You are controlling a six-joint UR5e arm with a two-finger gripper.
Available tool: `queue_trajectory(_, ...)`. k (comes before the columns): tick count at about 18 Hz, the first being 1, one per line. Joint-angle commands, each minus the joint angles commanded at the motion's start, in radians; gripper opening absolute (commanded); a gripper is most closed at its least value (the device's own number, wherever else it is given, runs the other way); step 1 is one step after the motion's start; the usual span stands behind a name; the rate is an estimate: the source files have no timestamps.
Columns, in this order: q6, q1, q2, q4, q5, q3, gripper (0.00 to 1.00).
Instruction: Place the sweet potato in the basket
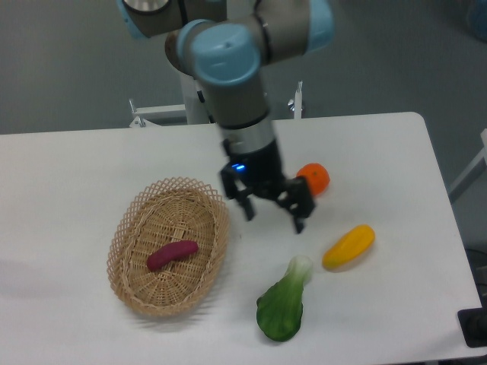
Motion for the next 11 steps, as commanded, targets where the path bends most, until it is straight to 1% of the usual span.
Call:
queue_trajectory(4, 0.282, 0.127, 0.046, -0.066, -0.074, -0.024, 1.0)
queue_trajectory(6, 0.41, 0.173, 0.061, -0.103, -0.091, -0.028, 1.0)
queue_trajectory(8, 0.471, 0.201, 0.069, -0.131, -0.097, -0.028, 1.0)
queue_trajectory(11, 0.473, 0.214, 0.08, -0.129, -0.103, -0.046, 1.0)
